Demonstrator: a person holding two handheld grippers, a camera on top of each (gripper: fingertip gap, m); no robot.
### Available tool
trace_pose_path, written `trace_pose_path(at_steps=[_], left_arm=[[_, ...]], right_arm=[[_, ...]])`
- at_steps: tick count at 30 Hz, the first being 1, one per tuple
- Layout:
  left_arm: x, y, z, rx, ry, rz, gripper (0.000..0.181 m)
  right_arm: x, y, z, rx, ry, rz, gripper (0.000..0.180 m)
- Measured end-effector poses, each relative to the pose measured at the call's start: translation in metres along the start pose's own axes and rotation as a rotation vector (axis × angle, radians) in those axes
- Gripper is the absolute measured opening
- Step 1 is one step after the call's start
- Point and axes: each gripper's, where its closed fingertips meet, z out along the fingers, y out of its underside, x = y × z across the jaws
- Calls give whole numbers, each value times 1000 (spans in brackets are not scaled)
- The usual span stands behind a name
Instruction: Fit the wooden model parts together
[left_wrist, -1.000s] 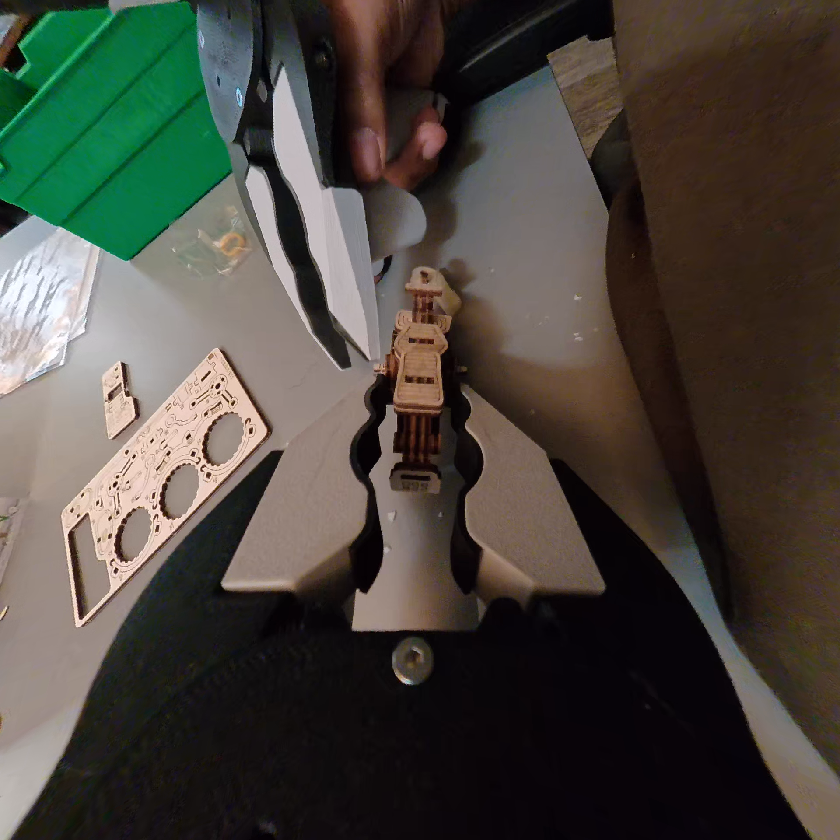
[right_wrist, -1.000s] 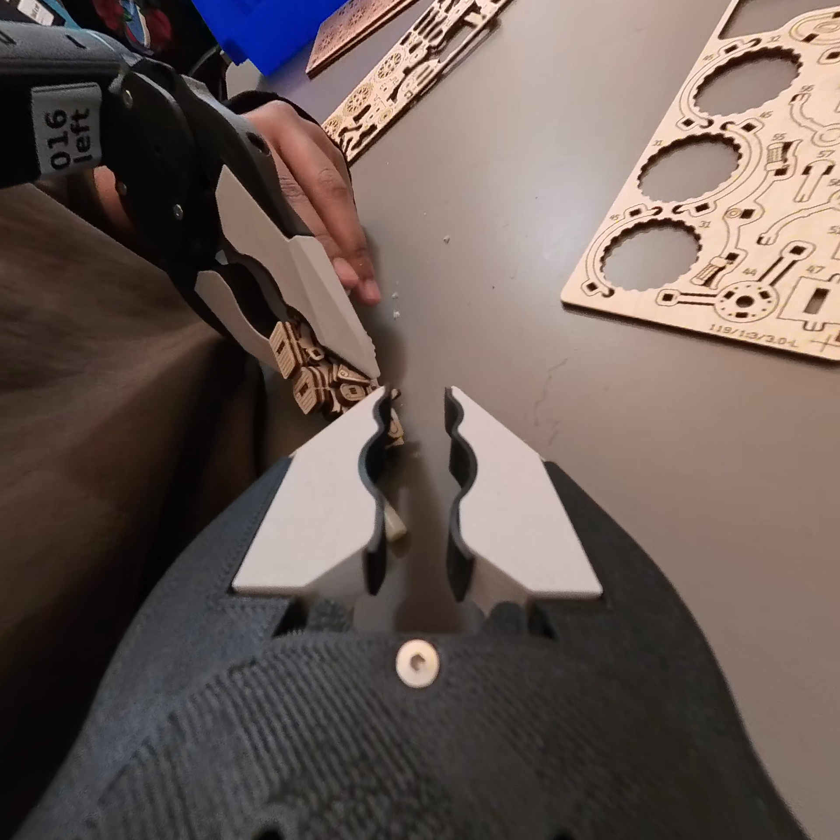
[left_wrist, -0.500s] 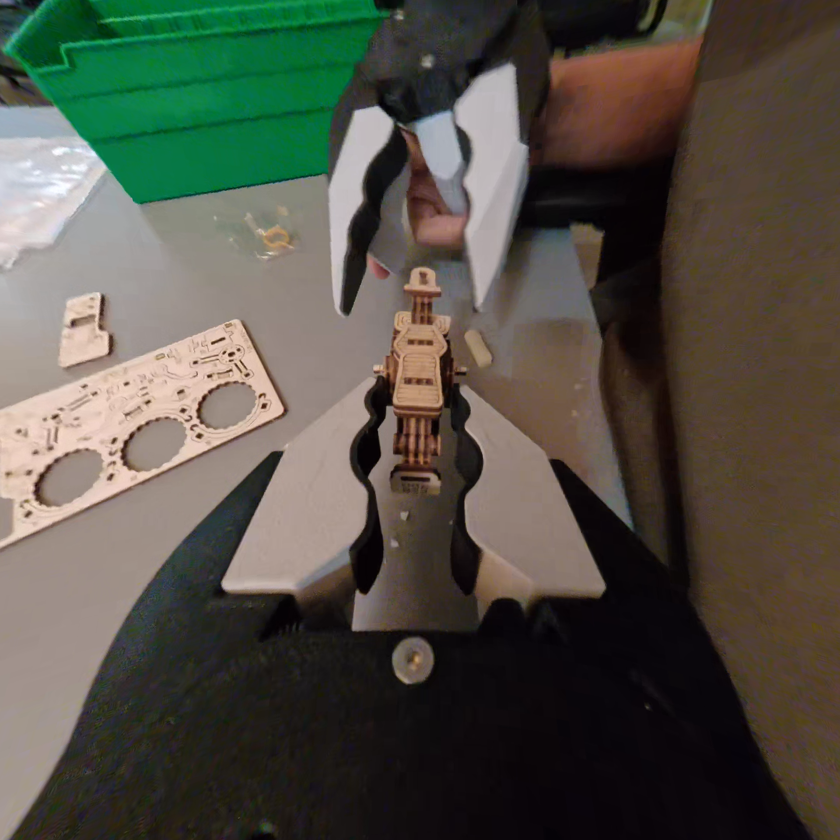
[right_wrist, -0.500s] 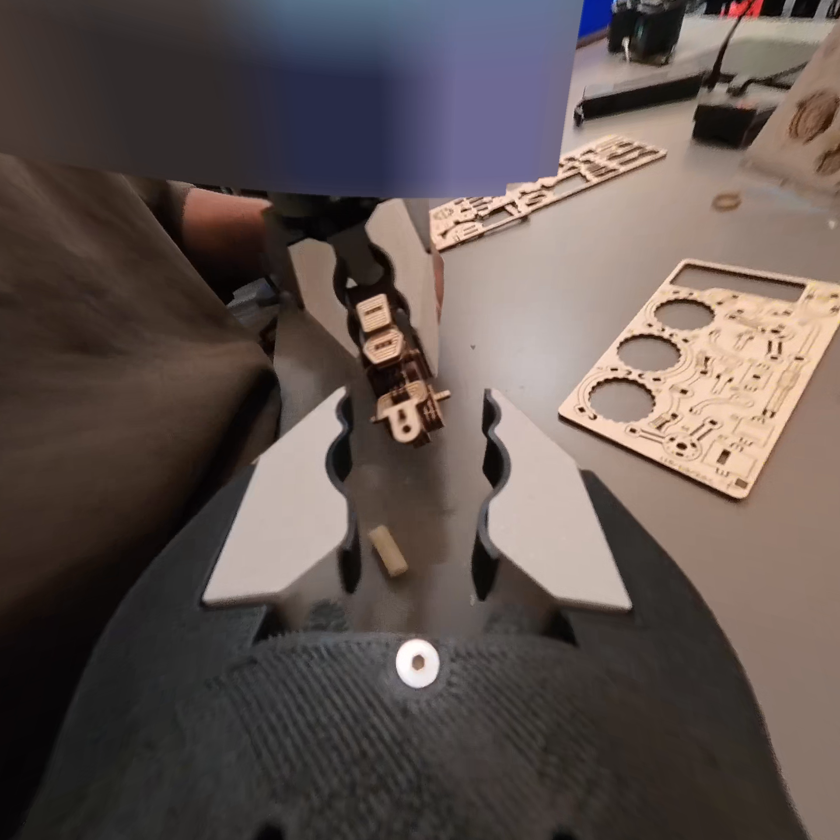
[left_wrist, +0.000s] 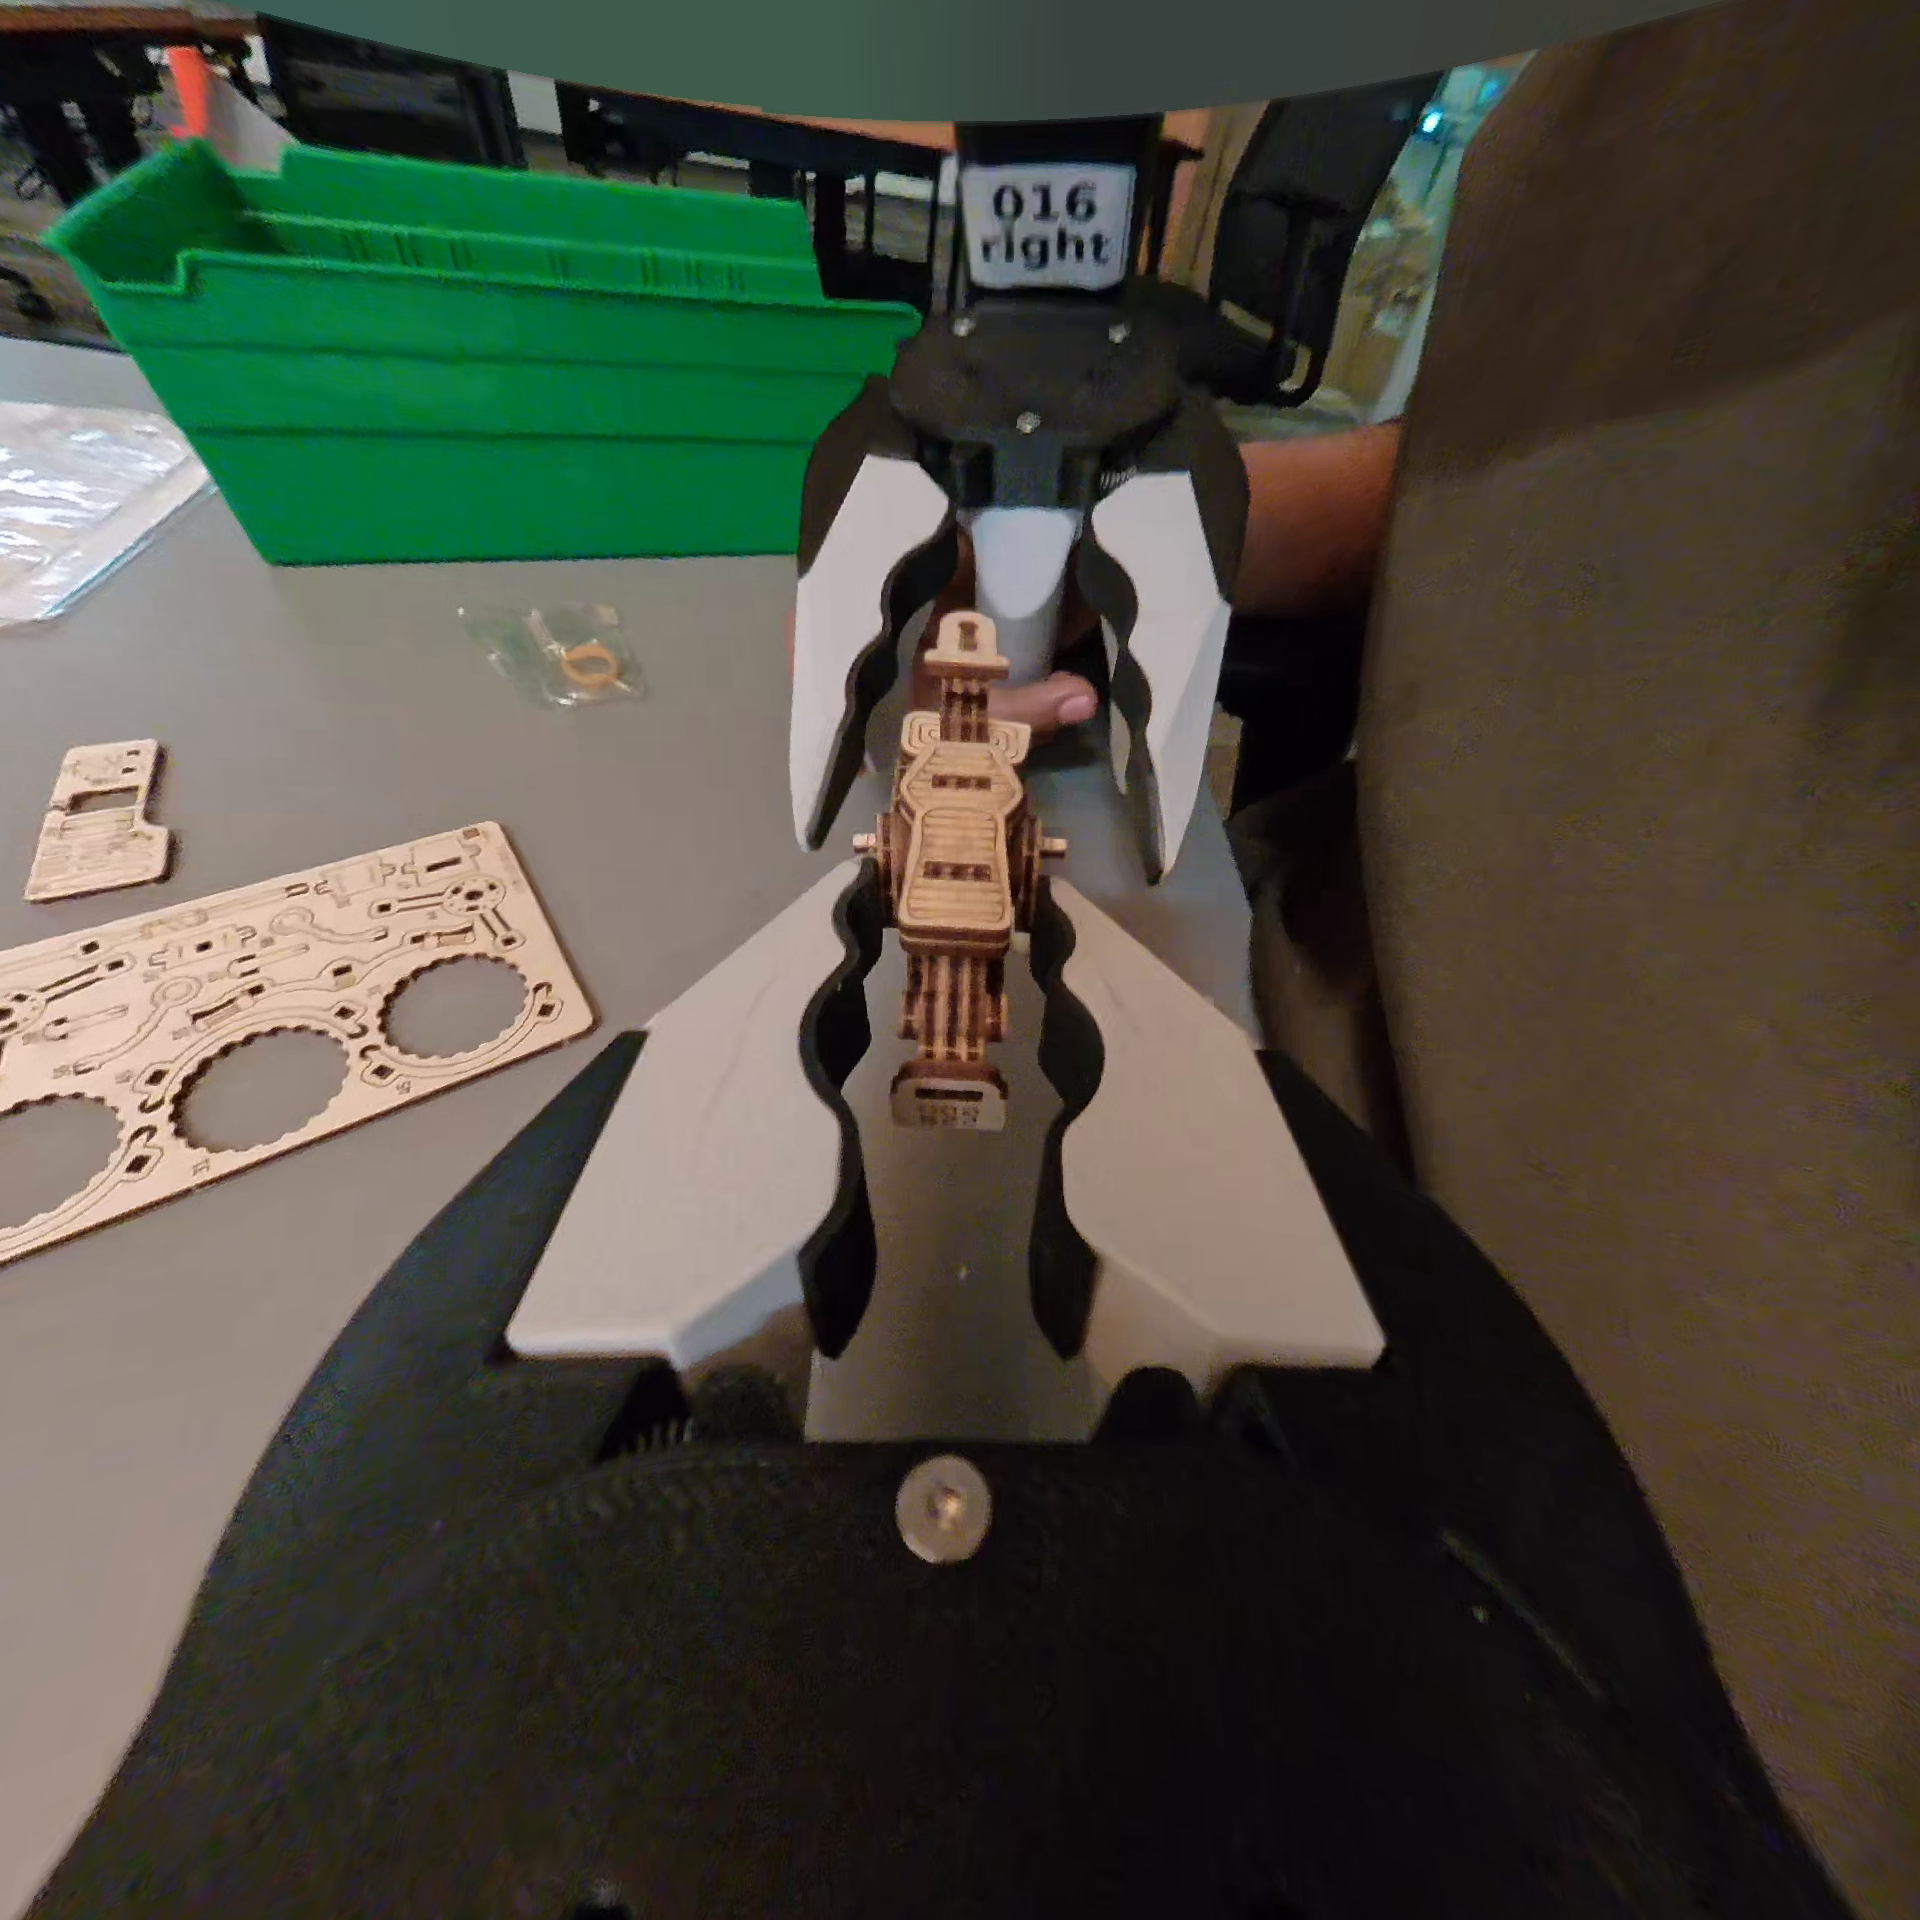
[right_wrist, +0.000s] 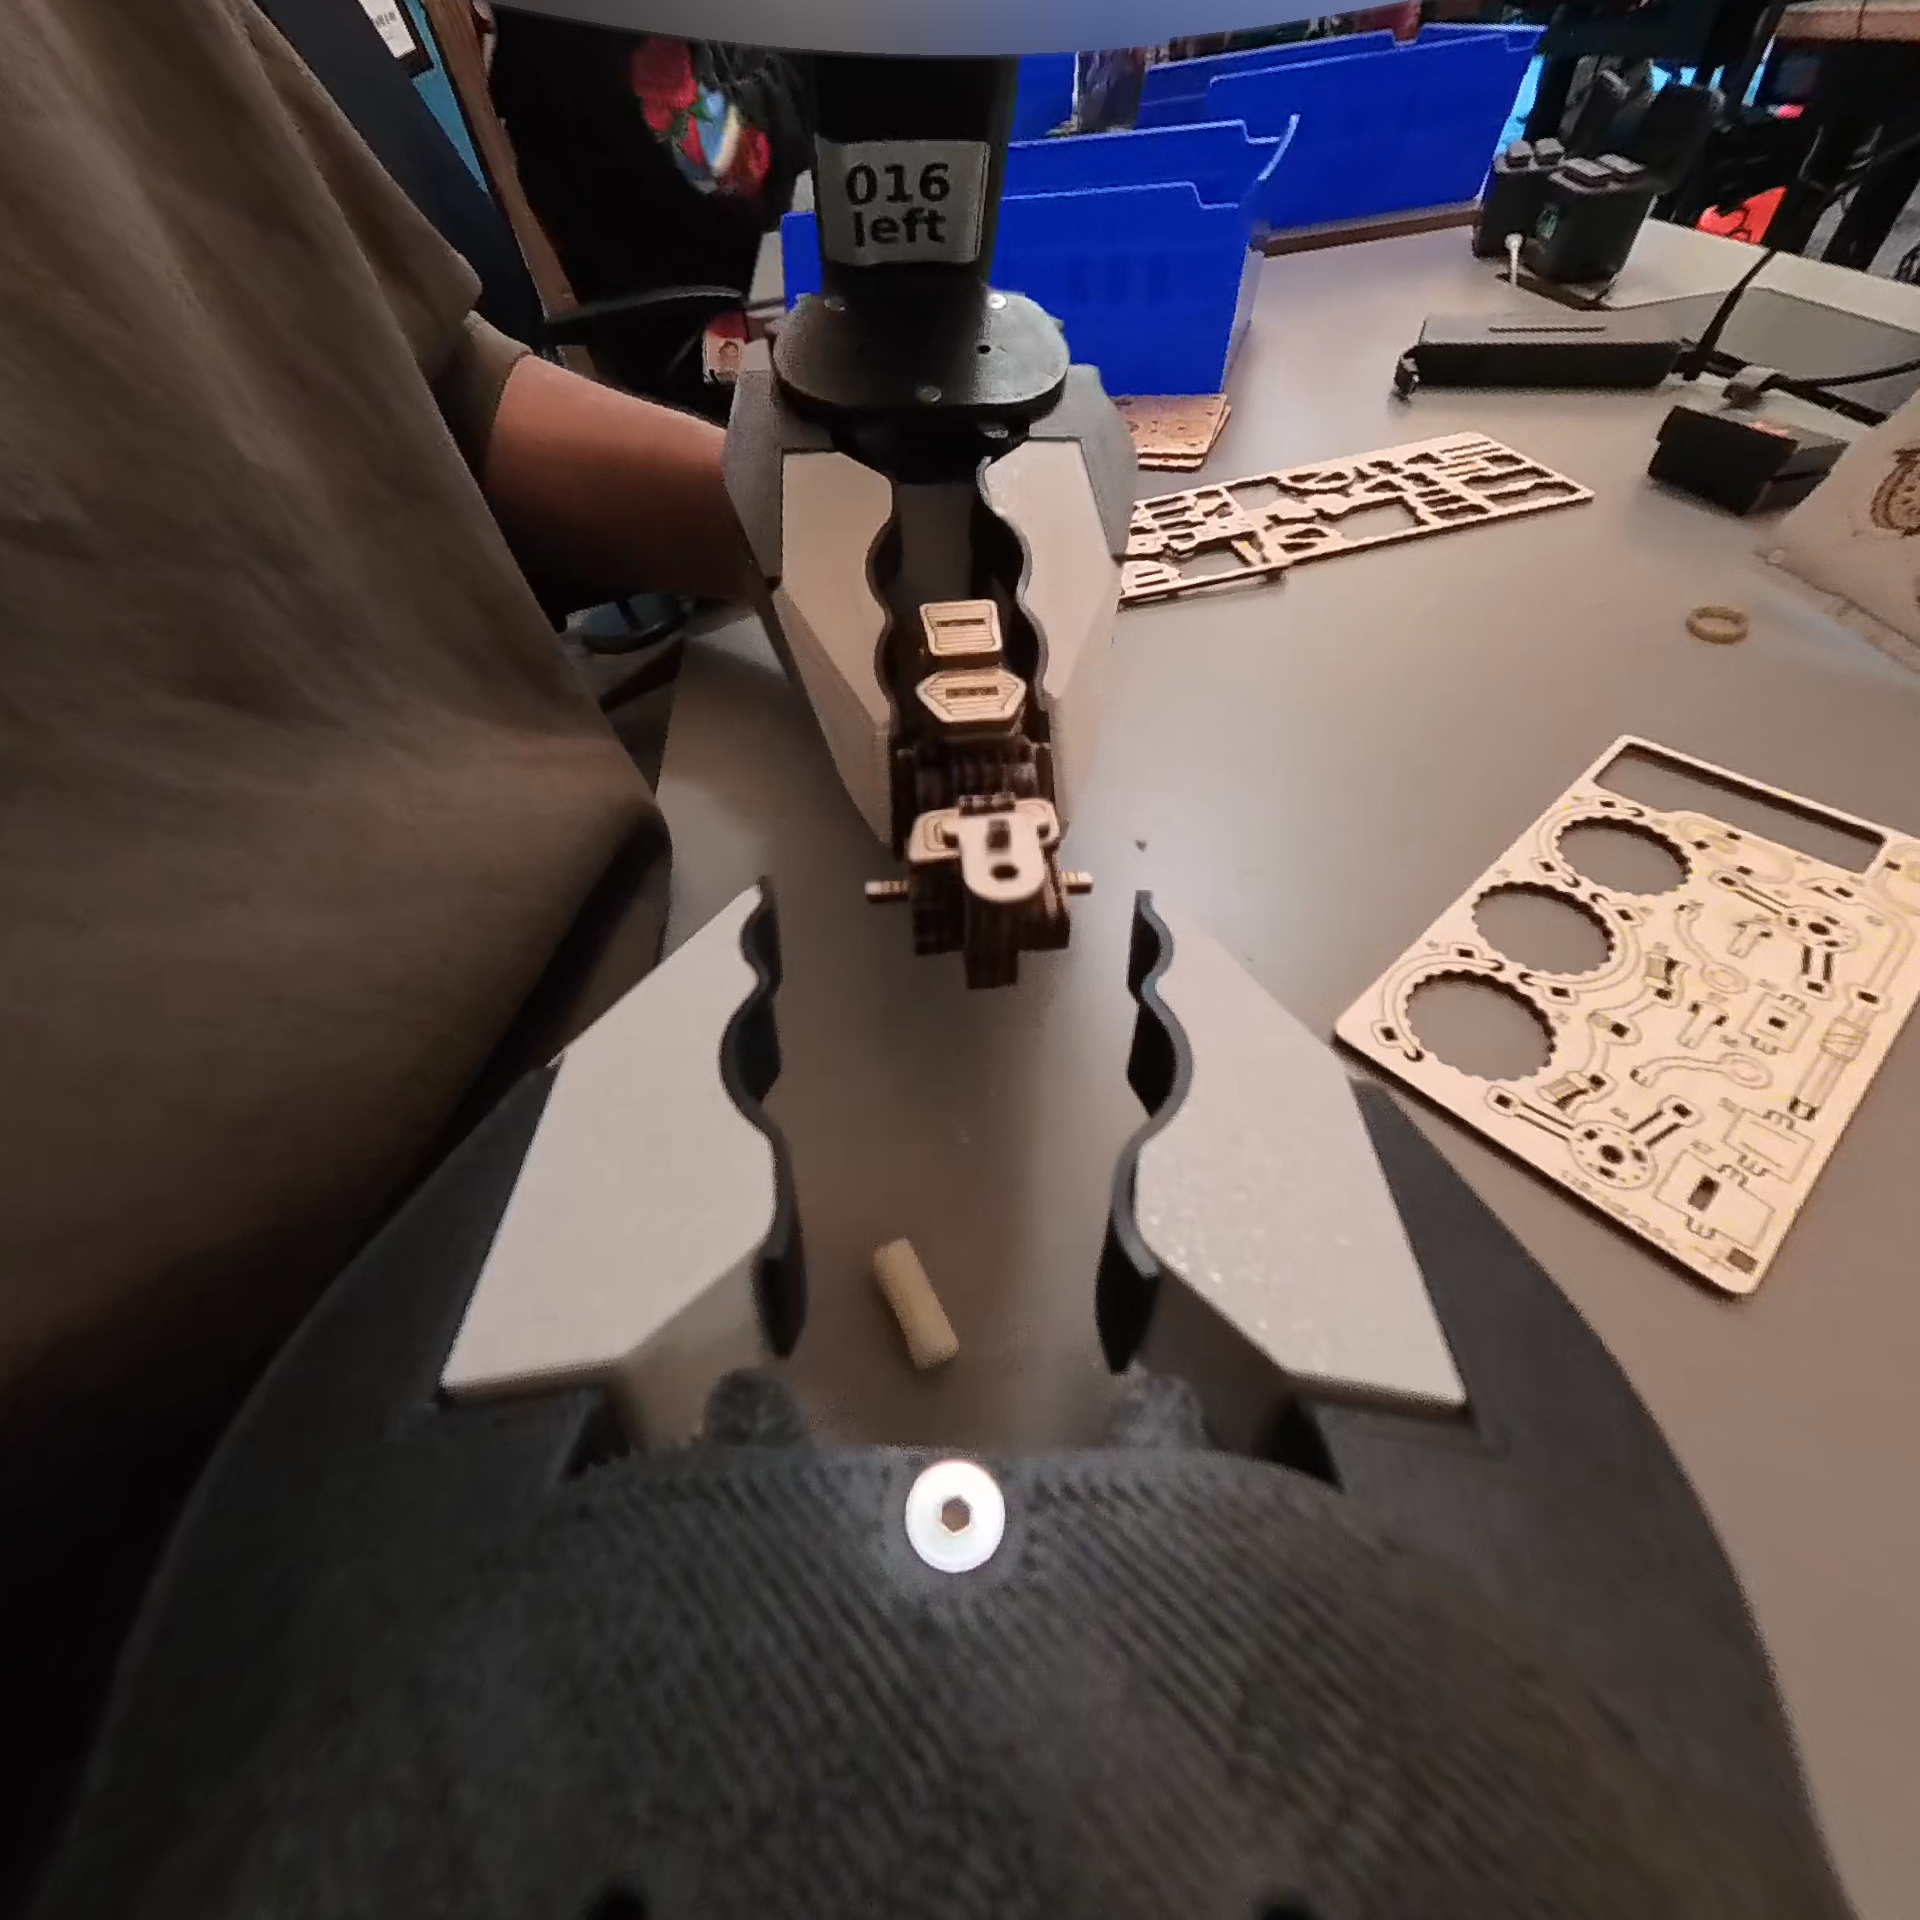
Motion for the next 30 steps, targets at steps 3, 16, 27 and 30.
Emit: trace_pose_path(at_steps=[3,16,27,30], left_arm=[[4,-7,-2,39,22,-9,28],[14,-15,-3,82,68,-9,28],[14,-16,-3,88,64,-10,28],[13,-16,-3,90,61,-12,28]], right_arm=[[-4,-4,1,26,-14,-8,63],[-11,-22,-3,127,-75,46,44],[-10,-23,-4,131,-81,65,42],[-9,-24,-4,132,-75,66,42]])
